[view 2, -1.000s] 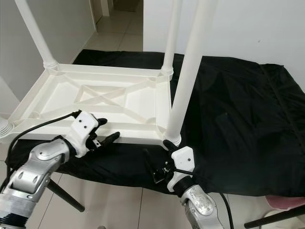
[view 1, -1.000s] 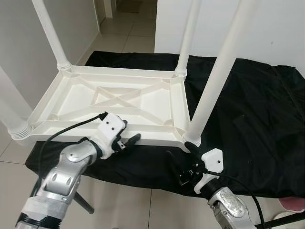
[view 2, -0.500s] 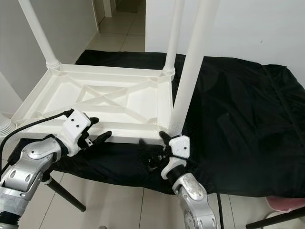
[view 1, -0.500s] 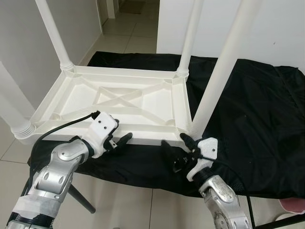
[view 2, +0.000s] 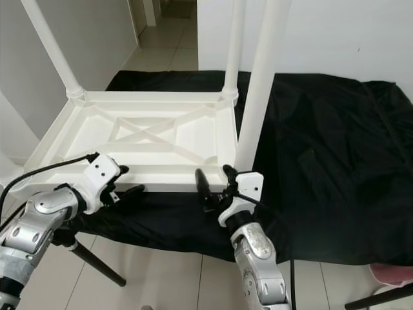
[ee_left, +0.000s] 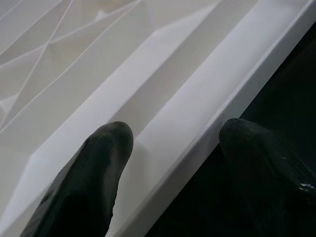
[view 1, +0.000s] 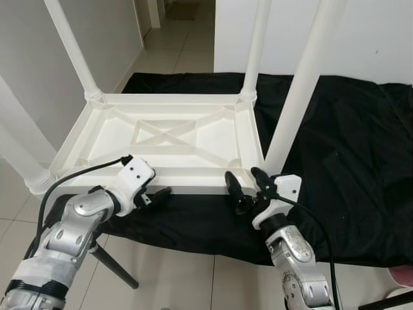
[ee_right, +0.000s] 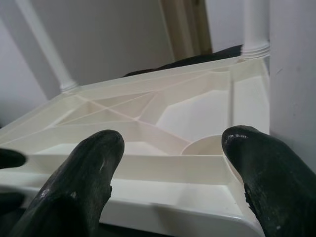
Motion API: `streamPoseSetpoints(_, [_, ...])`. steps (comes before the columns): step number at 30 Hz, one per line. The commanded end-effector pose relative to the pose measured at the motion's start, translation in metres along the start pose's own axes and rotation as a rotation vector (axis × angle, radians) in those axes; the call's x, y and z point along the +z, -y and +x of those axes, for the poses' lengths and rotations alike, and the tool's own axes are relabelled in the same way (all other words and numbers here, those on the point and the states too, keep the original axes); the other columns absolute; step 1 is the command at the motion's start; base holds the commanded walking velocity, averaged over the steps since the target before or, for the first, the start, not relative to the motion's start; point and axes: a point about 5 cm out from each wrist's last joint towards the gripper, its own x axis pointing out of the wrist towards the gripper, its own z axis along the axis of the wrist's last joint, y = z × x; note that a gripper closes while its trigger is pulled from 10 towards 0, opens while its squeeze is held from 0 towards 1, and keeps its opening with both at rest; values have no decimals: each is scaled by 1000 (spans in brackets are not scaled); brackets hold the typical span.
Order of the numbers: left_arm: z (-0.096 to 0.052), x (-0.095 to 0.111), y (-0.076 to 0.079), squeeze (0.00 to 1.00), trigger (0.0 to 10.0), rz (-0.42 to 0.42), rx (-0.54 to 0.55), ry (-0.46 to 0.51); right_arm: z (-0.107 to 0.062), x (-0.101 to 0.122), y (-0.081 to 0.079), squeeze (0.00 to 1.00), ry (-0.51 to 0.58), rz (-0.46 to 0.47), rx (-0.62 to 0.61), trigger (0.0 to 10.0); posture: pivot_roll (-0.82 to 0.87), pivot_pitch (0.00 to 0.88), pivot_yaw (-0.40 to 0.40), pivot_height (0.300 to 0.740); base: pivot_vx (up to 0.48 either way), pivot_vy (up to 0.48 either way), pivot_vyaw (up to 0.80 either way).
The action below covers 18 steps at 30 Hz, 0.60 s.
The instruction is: Building children table
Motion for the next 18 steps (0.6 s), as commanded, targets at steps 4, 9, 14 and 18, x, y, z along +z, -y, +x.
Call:
streamPoseSetpoints(4, [4, -10, -7, 0, 10000, 25, -61, -51, -2, 2, 21, 0, 19, -35, -111, 10000, -64, 48, 114, 740, 0, 0, 0])
streamPoseSetpoints(9, [6, -22, -13, 0, 10000, 5, -59, -100, -1, 3, 27, 0, 26, -51, -129, 10000, -63, 45, 121, 740, 0, 0, 0])
streamPoseSetpoints(14, [8, -28, -16, 0, 10000, -30, -66, -122, 2, 6, 21, 0, 41, -43, -104, 10000, -62, 41, 125, 740, 0, 0, 0])
streamPoseSetpoints(18, [9, -30, -13, 0, 10000, -93, -115, -110, 5, 5, 10, 0, 44, -30, -69, 10000, -58, 37, 126, 740, 0, 0, 0])
